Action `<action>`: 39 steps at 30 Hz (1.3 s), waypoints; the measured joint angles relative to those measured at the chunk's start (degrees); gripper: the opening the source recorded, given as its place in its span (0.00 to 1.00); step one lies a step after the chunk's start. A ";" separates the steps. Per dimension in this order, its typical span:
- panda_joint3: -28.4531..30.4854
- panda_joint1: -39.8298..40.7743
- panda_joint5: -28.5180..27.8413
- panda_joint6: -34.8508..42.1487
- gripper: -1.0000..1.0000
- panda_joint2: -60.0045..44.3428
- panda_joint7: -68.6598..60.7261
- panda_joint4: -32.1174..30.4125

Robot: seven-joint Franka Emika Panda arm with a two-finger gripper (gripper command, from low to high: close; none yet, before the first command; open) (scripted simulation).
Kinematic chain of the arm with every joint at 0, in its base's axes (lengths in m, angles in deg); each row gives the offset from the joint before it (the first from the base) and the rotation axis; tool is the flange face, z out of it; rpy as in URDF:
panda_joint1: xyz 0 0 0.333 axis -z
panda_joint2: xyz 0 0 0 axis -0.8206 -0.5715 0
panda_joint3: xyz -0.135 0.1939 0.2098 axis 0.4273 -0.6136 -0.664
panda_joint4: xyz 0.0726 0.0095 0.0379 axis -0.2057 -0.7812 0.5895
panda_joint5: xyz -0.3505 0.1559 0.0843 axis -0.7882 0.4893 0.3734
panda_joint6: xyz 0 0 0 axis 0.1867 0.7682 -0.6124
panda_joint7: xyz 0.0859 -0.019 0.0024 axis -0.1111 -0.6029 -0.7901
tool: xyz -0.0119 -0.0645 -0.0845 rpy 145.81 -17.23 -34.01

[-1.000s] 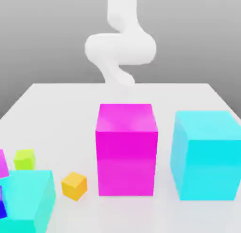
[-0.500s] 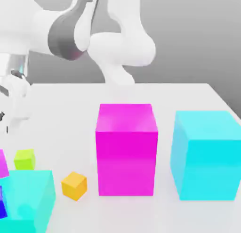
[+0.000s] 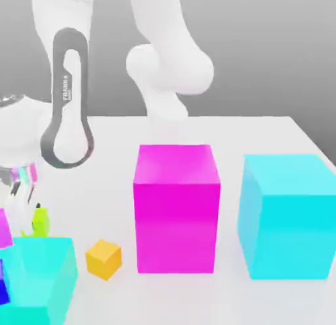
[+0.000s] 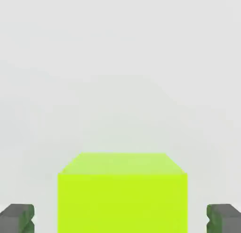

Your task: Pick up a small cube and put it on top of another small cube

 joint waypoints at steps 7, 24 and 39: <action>1.38 -0.78 -2.60 2.14 0.00 2.81 2.01 -0.62; -0.16 -13.68 -12.91 16.40 0.00 21.37 35.87 -3.63; -9.28 -18.89 -15.24 17.77 0.00 23.82 69.31 -5.49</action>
